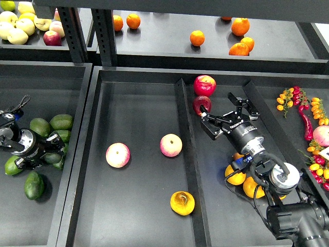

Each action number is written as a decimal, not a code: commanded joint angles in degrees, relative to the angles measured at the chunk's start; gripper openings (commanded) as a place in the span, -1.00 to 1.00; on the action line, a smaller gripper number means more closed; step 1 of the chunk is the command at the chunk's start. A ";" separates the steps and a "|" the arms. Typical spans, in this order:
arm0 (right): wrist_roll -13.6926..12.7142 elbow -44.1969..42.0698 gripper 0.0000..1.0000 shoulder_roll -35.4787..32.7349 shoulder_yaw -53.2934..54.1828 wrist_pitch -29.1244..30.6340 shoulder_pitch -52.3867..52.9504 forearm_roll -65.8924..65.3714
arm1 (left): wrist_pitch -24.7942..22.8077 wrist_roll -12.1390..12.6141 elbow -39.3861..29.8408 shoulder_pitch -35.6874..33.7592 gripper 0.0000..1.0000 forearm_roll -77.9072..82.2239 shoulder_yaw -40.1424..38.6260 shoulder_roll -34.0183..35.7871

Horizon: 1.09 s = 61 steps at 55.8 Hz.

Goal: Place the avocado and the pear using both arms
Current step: 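Carry the avocado with left gripper into the avocado bin and release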

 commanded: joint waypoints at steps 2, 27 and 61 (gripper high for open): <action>0.00 0.04 0.99 0.00 0.01 0.03 -0.03 0.00 | 0.00 0.00 0.98 0.03 -0.03 0.09 0.14 -1.44; 0.00 0.12 0.99 0.00 0.01 0.03 -0.12 0.09 | 0.00 0.00 0.98 0.20 0.51 0.80 0.14 -1.62; 0.00 0.48 0.99 0.00 -0.08 0.03 -0.12 0.09 | 0.00 0.00 -5.16 -5.60 0.97 0.00 -3.02 4.09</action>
